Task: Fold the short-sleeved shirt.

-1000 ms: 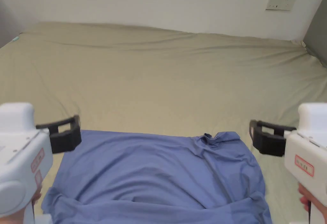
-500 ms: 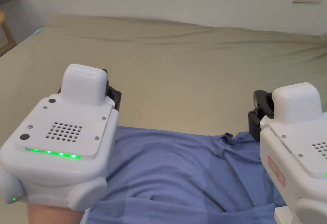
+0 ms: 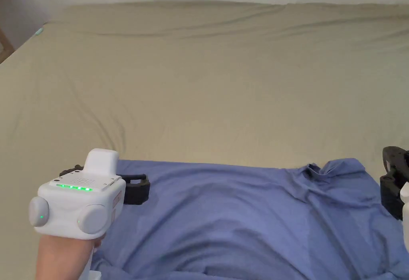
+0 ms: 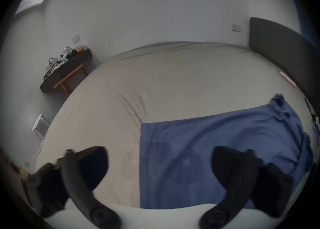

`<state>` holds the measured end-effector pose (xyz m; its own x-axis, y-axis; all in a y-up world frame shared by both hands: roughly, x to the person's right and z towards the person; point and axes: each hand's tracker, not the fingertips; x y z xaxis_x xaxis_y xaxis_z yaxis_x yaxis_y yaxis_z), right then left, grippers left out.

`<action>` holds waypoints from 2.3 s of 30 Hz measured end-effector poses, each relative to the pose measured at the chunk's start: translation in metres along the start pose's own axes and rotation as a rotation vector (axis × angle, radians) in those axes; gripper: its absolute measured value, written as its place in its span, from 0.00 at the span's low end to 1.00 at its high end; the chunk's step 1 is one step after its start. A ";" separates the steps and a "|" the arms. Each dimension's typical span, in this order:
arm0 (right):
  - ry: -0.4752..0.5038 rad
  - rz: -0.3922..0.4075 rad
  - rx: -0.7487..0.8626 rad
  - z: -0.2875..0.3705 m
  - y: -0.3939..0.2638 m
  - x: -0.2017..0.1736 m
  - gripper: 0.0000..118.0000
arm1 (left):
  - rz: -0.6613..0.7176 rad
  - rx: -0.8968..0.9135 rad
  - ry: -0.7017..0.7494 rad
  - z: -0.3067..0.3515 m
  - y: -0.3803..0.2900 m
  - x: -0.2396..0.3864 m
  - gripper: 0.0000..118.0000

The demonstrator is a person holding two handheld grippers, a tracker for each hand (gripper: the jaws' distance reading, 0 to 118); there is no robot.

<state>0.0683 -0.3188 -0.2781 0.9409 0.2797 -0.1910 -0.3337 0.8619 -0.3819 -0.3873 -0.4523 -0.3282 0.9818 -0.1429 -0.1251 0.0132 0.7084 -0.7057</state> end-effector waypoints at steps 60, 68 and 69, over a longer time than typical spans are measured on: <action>0.180 -0.105 -0.541 -0.030 -0.049 0.113 0.03 | -0.119 0.024 0.031 0.140 0.001 -0.014 0.03; 0.250 -0.061 -0.651 0.025 -0.102 0.101 0.03 | -0.155 -0.104 0.018 0.158 -0.065 -0.019 0.03; 0.258 -0.050 -0.668 0.029 -0.107 0.099 0.03 | -0.164 -0.118 0.015 0.159 -0.072 -0.019 0.03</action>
<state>0.1991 -0.3710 -0.2295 0.9399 0.0660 -0.3351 -0.3321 0.4052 -0.8518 -0.3769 -0.3908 -0.1643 0.9653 -0.2607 -0.0112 0.1499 0.5892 -0.7940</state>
